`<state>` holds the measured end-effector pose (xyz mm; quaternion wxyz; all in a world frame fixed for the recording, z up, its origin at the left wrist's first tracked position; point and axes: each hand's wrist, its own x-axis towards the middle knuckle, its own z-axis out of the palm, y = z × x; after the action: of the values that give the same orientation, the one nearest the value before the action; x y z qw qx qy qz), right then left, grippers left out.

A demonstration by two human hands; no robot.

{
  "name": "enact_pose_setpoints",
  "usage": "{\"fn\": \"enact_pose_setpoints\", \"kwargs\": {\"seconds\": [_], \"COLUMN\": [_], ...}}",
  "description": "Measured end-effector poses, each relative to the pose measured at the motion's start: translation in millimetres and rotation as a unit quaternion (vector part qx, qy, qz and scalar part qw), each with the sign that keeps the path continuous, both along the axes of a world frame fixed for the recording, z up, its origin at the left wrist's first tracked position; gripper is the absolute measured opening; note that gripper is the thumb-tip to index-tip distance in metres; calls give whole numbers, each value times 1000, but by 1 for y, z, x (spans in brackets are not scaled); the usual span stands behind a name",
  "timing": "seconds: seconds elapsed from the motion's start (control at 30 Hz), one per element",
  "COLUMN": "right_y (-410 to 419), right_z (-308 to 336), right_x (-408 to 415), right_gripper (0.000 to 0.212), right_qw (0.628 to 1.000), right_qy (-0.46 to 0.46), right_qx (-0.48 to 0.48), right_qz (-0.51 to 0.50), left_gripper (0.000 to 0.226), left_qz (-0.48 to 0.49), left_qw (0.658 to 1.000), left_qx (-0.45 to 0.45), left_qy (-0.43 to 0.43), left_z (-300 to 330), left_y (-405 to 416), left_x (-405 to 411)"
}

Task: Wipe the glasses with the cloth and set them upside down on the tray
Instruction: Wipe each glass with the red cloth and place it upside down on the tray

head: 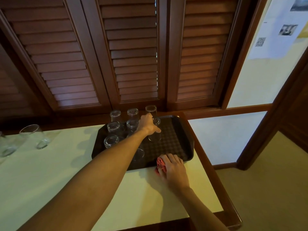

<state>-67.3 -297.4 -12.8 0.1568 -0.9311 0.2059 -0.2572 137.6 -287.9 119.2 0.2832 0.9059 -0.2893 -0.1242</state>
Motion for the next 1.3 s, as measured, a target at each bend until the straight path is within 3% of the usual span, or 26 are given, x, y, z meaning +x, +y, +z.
{"fn": "enact_pose_setpoints", "kwargs": {"seconds": [0.27, 0.37, 0.5, 0.63, 0.8, 1.03, 1.2, 1.3], "right_y": [0, 2, 3, 27, 117, 240, 279, 289], "right_z": [3, 7, 11, 23, 45, 43, 24, 15], "right_x": [-2, -2, -4, 0, 53, 141, 171, 177], "right_gripper": [43, 41, 38, 49, 39, 25, 25, 22], "right_qw": [1000, 1000, 999, 998, 982, 976, 984, 989], "right_qy": [-18, -19, -10, -57, -156, -122, -77, -62], "right_qx": [-16, -14, -53, -11, -7, 44, 45, 46], "right_qz": [-2, 1, -7, -25, 108, 178, 154, 127], "left_gripper": [89, 97, 64, 22, 5, 43, 103, 118], "left_qz": [-18, -27, -3, 65, 198, 347, 359, 330], "left_qw": [1000, 1000, 993, 977, 946, 909, 927, 934], "left_qx": [20, -13, -109, -179, -202, -150, -108, -136], "left_qy": [0, -3, -40, -94, -161, -176, -33, 30], "left_z": [2, 13, 41, 56, 45, 14, -2, -15], "left_y": [0, 10, 50, 122, 228, 364, 406, 415], "left_x": [3, 4, 10, 31, 69, 148, 195, 218]}}
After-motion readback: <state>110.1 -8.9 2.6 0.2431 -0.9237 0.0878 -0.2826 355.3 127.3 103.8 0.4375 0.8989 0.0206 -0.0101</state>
